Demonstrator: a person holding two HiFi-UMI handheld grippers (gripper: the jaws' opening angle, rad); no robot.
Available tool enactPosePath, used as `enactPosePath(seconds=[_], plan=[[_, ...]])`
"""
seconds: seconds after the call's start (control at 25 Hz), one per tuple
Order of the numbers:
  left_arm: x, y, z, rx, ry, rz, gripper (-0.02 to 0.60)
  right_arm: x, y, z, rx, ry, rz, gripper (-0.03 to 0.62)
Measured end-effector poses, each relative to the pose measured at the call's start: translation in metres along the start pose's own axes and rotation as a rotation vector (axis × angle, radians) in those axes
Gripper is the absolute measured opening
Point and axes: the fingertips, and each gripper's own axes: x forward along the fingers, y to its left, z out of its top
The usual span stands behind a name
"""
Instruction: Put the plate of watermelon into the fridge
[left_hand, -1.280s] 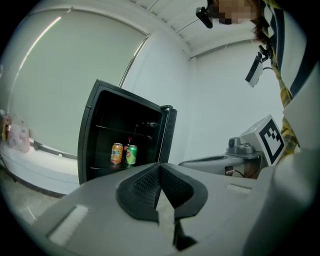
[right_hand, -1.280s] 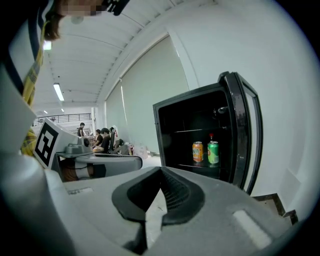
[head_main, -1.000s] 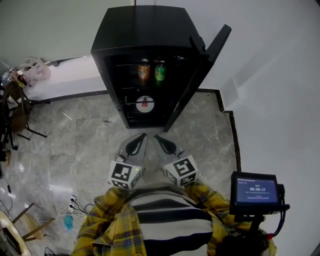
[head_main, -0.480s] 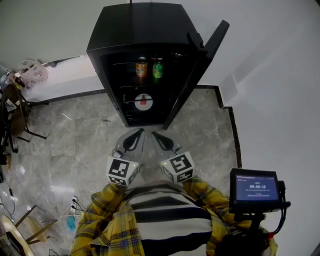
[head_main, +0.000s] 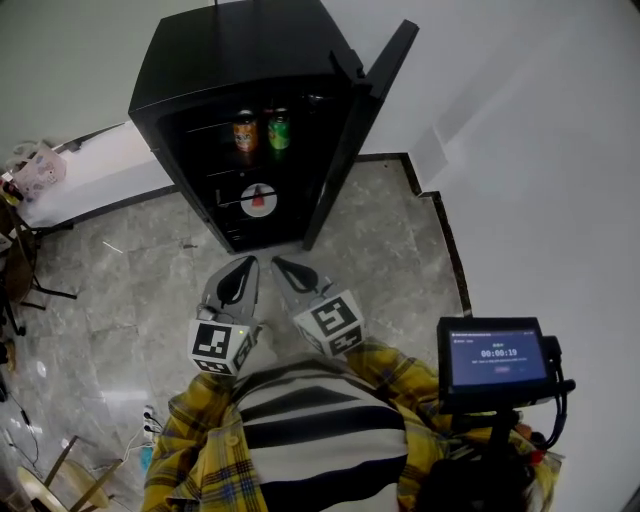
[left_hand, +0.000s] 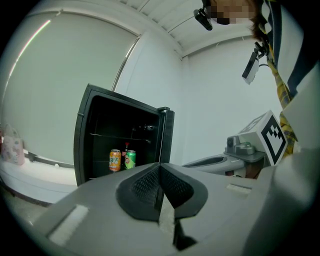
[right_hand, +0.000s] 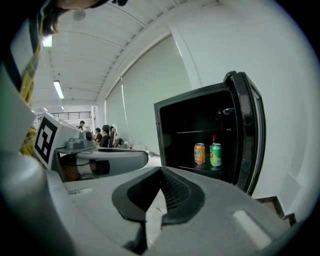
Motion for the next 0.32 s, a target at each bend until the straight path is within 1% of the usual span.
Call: enactPosePath(seconds=[0.32], plan=[[0.0023, 0.0026, -0.0029, -0.003, -0.001, 0.022, 0.002, 0.0032, 0.0025, -0.0017, -0.006, 0.017, 0.023, -0.003]])
